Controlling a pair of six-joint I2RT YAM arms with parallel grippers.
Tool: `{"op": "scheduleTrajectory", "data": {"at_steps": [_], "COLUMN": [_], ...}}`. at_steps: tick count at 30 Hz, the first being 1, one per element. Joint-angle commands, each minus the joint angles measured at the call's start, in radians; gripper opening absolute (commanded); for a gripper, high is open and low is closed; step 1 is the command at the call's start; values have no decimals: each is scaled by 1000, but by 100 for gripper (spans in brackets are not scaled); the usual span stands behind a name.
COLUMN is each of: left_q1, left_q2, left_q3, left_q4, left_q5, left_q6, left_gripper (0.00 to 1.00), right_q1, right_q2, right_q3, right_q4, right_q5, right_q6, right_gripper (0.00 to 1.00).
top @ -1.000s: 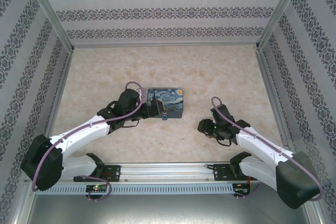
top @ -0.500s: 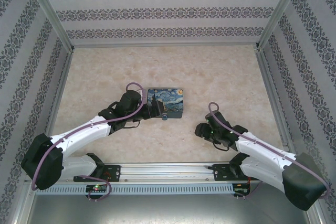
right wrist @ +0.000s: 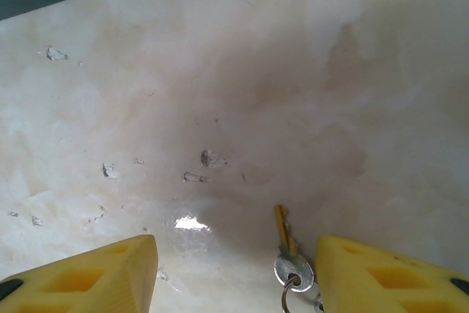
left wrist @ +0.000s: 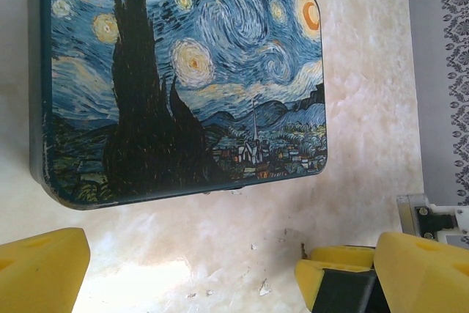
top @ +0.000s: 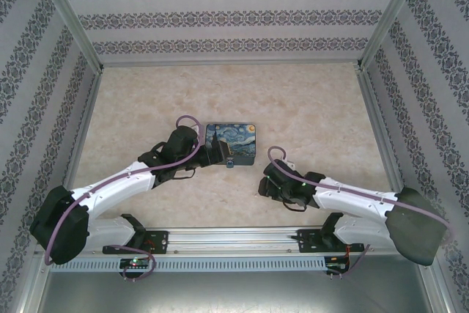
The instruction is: Unlock the padlock with the key
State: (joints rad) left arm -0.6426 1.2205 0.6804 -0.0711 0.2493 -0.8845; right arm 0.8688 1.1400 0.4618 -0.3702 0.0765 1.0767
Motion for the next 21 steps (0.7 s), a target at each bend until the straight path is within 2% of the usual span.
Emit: {"op": "scheduleTrajectory", "data": {"at_steps": [1, 13, 21], "left_q1": [-15, -15, -15], "left_q2": [-7, -21, -24], "left_q3": [-3, 5, 12], "left_q4": [-18, -40, -46], "left_q5": [-20, -10, -12], "left_q6": [4, 20, 22], "left_gripper": [100, 100, 100], "right_q1": [9, 4, -17], "right_q2": [7, 63, 81], "right_q3": [44, 96, 81], "right_q4": [-70, -174, -147], "right_q5": [46, 37, 5], "right_q6": [-40, -208, -249], "right_gripper": [59, 51, 47]}}
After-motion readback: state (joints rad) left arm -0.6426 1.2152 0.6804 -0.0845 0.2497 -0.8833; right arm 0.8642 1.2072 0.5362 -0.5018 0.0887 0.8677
